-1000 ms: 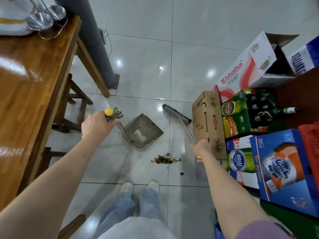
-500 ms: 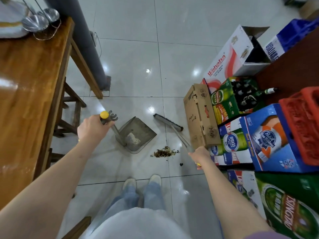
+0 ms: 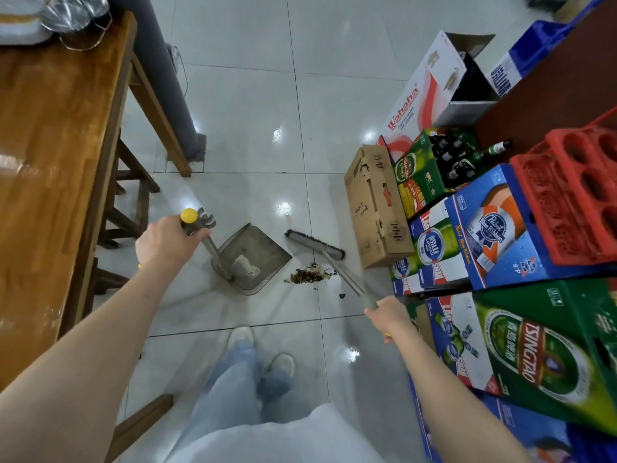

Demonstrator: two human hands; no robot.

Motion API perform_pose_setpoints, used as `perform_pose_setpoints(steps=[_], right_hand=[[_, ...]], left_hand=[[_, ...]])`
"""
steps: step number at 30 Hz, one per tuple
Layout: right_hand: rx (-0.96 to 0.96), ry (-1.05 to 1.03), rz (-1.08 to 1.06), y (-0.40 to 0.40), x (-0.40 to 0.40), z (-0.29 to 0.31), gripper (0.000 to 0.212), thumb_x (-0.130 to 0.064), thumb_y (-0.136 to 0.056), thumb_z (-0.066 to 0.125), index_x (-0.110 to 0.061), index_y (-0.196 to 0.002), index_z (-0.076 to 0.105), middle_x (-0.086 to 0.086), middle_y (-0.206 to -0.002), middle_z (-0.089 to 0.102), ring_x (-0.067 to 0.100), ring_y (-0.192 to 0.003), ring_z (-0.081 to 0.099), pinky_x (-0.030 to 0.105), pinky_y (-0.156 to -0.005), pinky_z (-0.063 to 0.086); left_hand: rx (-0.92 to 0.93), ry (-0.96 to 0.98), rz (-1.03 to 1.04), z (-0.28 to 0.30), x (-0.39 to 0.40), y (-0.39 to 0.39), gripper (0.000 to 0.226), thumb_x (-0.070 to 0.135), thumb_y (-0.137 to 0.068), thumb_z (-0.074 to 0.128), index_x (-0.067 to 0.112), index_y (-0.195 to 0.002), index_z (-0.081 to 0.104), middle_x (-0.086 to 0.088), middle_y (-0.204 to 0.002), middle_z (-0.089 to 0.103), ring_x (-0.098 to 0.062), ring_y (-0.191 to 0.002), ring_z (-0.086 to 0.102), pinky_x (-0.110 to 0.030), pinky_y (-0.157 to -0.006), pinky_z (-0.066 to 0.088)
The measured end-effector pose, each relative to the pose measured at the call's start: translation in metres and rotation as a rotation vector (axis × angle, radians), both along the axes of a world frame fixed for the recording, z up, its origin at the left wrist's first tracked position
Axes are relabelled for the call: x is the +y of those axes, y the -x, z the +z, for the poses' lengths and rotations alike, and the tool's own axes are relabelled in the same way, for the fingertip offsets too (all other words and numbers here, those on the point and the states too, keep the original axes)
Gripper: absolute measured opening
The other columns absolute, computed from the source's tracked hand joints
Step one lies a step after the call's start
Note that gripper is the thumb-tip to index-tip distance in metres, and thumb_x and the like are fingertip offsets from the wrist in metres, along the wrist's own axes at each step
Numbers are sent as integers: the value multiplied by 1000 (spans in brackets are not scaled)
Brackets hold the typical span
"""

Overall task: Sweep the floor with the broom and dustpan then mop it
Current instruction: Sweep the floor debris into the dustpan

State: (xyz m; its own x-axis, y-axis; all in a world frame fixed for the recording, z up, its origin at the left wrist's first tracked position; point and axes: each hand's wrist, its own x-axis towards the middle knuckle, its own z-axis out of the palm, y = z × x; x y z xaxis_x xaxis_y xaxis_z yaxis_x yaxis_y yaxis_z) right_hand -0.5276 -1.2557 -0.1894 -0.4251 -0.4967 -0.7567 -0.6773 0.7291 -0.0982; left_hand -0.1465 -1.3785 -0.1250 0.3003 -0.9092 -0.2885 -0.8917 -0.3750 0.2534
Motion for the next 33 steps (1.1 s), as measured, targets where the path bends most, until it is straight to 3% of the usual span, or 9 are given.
perform_pose_setpoints(steps=[8,11,13,18,26,33], right_hand=[[-9,21,-95,-19,61,-7,48,-33,-92,57,-11,-135,51,8,-115,60,28,-80,61,22,-40,43],[11,24,-109,-38,73,-6,48,-32,-92,57,-10,-134,51,10,-121,60,27,-82,59,33,-62,55],[19,23,-112,-50,78,-9,46,-33,-92,57,-8,-130,54,12,-119,63,27,-81,57,37,-78,54],[59,48,-114,-76,90,-11,43,-34,-92,57,-8,-126,56,12,-119,64,32,-90,65,35,-81,53],[95,102,-166,-82,112,-17,36,-33,-94,52,-7,-118,58,14,-114,64,34,-102,61,46,-85,55],[108,129,-219,-80,125,-21,32,-32,-93,52,-8,-112,60,14,-110,65,33,-97,63,45,-82,57]], left_hand=[[3,1,-58,1,28,-14,46,58,-79,65,17,-69,46,-10,-70,60,-32,-71,61,-40,-68,56],[8,-18,-102,3,33,-20,46,58,-80,65,15,-73,50,-6,-66,55,-31,-70,59,-36,-65,53],[15,-32,-121,3,37,-25,45,58,-80,64,15,-75,51,-4,-63,52,-31,-71,59,-36,-65,53],[29,-37,-148,4,43,-35,45,57,-80,65,14,-76,51,-6,-66,54,-31,-71,58,-36,-65,51],[18,-25,-168,6,61,-44,48,58,-79,66,12,-74,53,-5,-65,53,-31,-70,56,-35,-62,49],[-7,-5,-242,5,72,-59,47,60,-77,66,15,-73,54,-5,-64,57,-29,-66,59,-33,-59,51]])
